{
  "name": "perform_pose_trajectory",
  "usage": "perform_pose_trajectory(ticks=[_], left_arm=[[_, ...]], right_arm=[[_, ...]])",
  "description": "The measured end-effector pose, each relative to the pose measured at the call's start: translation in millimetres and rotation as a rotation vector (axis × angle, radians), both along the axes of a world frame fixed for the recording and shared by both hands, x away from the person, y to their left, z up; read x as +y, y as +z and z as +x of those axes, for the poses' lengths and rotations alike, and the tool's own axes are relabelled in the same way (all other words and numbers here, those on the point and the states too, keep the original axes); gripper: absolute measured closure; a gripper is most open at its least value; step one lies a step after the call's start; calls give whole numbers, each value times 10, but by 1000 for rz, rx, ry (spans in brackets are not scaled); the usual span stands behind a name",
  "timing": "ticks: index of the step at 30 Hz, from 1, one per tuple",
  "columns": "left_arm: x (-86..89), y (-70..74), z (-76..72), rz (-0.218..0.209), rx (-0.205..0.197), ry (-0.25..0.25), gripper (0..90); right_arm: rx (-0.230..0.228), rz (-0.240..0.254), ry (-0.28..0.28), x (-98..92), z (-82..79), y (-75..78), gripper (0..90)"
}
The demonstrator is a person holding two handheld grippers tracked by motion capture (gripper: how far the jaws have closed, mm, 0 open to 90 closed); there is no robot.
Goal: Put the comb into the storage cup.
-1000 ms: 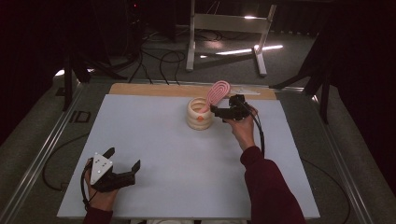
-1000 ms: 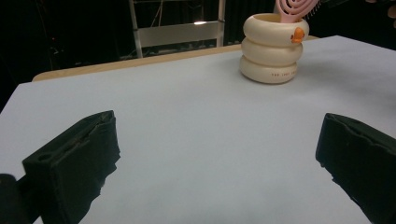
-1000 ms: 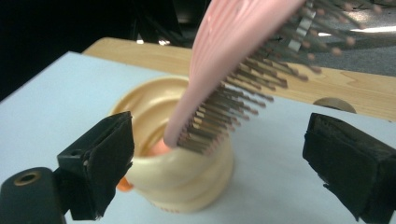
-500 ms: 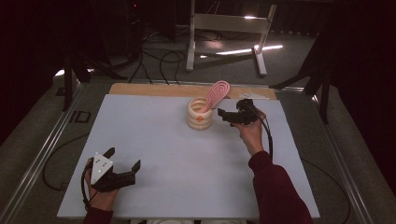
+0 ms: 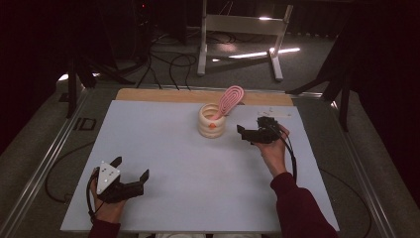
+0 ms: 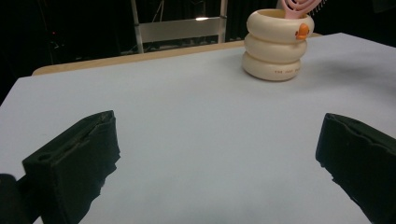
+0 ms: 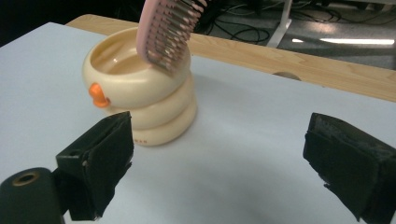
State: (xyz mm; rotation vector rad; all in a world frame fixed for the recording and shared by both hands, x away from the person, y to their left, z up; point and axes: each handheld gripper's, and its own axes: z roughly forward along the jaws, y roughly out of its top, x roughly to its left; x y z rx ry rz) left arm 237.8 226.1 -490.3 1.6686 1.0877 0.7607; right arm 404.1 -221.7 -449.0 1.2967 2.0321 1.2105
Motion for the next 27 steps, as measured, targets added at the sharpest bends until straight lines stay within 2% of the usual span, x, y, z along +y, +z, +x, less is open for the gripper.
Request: perform_pose_trajectory(ticks=[7,12,13,18,23,27], left_arm=[[-14,-12,11,-7,13,-7,2],[-23,-17,17,-3,16,-10,2],[-24,-17,18,-3,16,-9,2],[-21,-21,23,-5,18,-10,2],[-13,-33,35,-3,24,-10,2],[-7,-33,38,-5,25,-8,2]], right_arm=[[-3,17,-3,-130,-177,-57,83],[15,32,-6,-190,-278,-148,83],[21,26,-3,-194,-304,-170,83],[-6,6,-1,-200,-420,-203,83],[-31,-50,7,-197,-531,-245,83],[-39,-62,9,-208,-629,-280,83]])
